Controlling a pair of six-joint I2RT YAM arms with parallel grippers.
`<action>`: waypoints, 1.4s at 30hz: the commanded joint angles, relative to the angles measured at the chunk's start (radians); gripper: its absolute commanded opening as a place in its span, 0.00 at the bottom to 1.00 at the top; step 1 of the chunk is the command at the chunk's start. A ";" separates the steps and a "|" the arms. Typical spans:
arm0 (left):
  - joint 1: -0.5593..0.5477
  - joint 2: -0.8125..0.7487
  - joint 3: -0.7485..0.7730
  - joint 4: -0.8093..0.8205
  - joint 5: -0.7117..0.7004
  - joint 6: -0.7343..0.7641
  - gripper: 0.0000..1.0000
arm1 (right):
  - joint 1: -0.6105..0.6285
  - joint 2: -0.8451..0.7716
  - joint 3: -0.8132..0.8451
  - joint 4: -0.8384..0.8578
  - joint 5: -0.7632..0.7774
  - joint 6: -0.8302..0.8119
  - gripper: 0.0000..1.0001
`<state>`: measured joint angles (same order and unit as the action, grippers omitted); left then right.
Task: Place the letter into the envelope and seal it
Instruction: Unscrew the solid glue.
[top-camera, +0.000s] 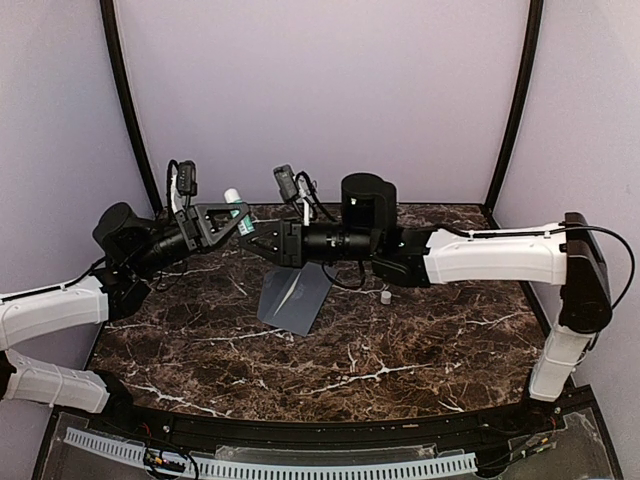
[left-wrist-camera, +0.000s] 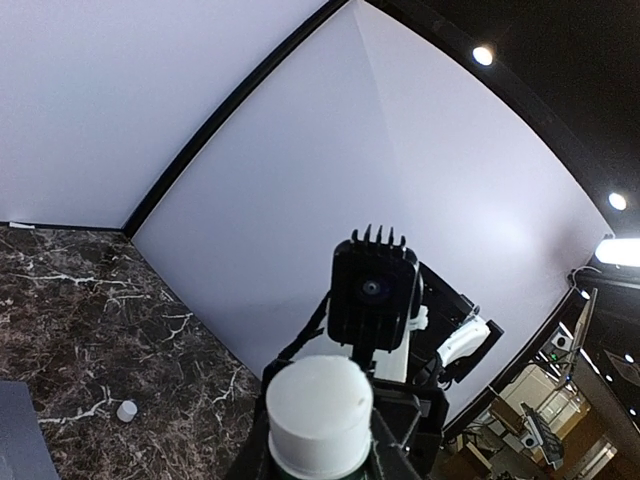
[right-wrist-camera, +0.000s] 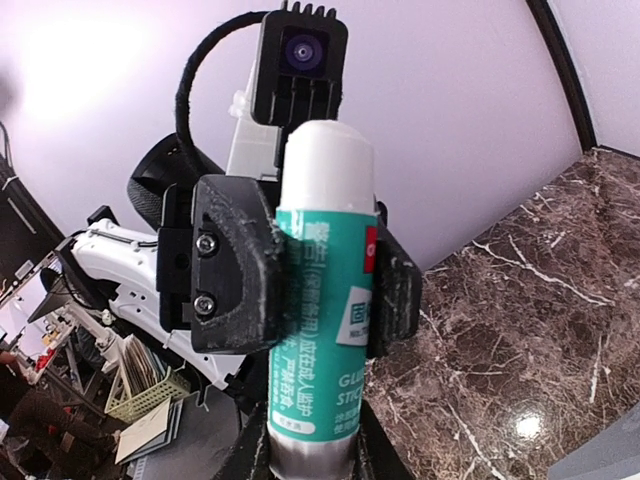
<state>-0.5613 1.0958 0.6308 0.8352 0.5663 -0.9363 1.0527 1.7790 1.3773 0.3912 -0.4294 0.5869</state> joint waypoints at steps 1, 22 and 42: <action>0.009 -0.014 -0.027 0.134 0.088 0.005 0.00 | -0.024 -0.072 -0.047 0.195 -0.074 0.025 0.20; 0.009 0.036 -0.029 0.300 0.195 -0.015 0.00 | -0.025 -0.139 -0.138 0.312 -0.112 0.011 0.50; 0.008 -0.041 0.016 -0.052 -0.036 0.114 0.00 | 0.033 -0.050 0.083 -0.133 0.141 -0.176 0.50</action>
<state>-0.5564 1.0554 0.6224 0.7670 0.5243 -0.8299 1.0710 1.7012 1.3945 0.3038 -0.2939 0.4404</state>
